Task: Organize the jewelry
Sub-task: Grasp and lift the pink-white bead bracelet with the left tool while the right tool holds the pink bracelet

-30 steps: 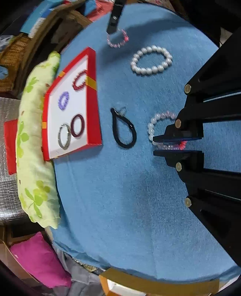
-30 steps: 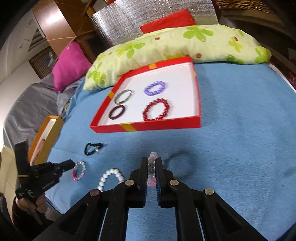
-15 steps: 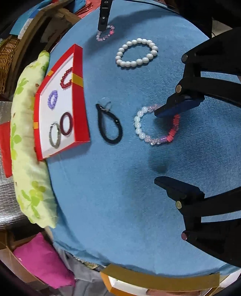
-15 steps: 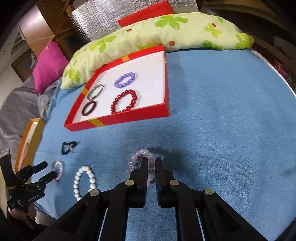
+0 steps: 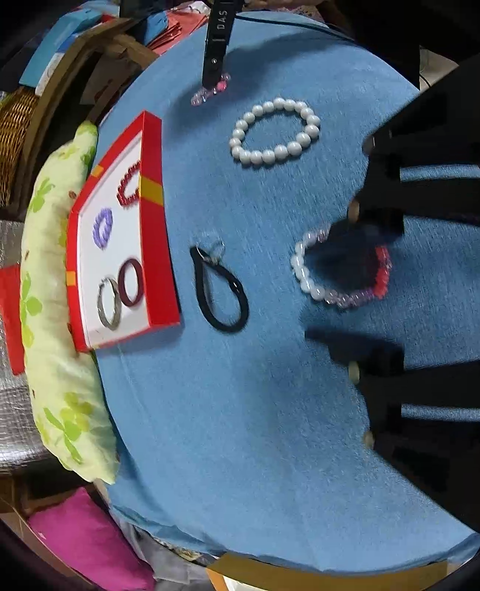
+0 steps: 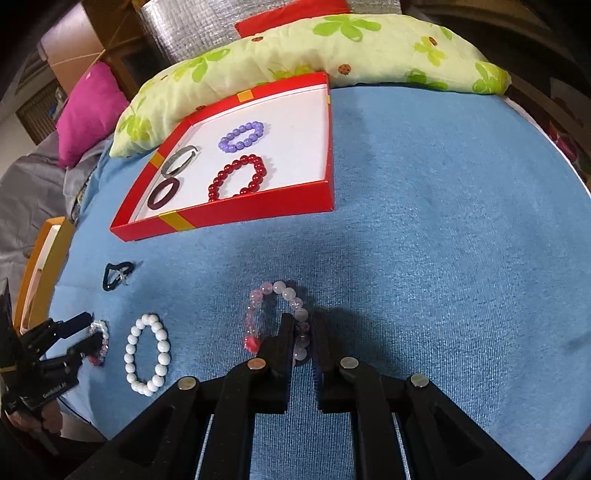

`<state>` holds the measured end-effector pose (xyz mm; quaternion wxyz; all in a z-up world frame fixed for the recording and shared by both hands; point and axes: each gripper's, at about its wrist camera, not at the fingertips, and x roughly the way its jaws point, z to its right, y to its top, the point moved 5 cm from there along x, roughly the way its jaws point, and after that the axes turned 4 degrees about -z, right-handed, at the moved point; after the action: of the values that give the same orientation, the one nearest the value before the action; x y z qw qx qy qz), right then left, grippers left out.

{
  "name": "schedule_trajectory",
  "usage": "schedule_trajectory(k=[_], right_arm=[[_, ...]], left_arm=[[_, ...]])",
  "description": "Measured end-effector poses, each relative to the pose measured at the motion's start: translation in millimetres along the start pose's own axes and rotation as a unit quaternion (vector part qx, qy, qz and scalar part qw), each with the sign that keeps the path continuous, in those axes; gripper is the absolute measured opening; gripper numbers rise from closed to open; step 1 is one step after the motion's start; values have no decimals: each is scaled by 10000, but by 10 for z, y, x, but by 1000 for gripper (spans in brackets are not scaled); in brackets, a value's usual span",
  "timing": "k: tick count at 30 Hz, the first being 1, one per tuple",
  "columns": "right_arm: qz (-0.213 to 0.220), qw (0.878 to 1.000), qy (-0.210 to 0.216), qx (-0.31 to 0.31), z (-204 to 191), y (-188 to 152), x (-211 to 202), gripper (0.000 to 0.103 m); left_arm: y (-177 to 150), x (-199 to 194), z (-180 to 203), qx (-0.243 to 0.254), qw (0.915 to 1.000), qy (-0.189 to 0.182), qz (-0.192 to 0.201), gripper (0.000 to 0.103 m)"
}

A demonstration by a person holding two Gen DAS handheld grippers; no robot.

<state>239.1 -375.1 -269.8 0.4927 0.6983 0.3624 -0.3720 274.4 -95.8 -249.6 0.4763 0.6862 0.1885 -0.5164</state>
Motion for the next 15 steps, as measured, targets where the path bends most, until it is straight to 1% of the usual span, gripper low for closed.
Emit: schedule_trajectory(k=[2,3,4,8,10,15], right_arm=[[37,9999,14,-132,-31,-11,-13,13],[57,9997,9,-255,-60,-20,-20,11],[86,9994,-13,-324,-79,-23,-29,9],[213,9990,170,-347,-130,-20,-109,8],[305,9986,311,-305,-140,3,-176,9],[601,9944,845,-191,-201,58,-361,9]], left_arm=[[30,-5,-7,-35,10000,11,46,11],[40,-8,-21,-80,10000,0,56,9],[60,-17,-45,-172,9998,-58,77,8],[106,-92,-115,-317,9992,-92,240,8],[138,-166,-163,-422,9983,-138,374,8],[230,-380,-224,-611,9950,-243,756,8]])
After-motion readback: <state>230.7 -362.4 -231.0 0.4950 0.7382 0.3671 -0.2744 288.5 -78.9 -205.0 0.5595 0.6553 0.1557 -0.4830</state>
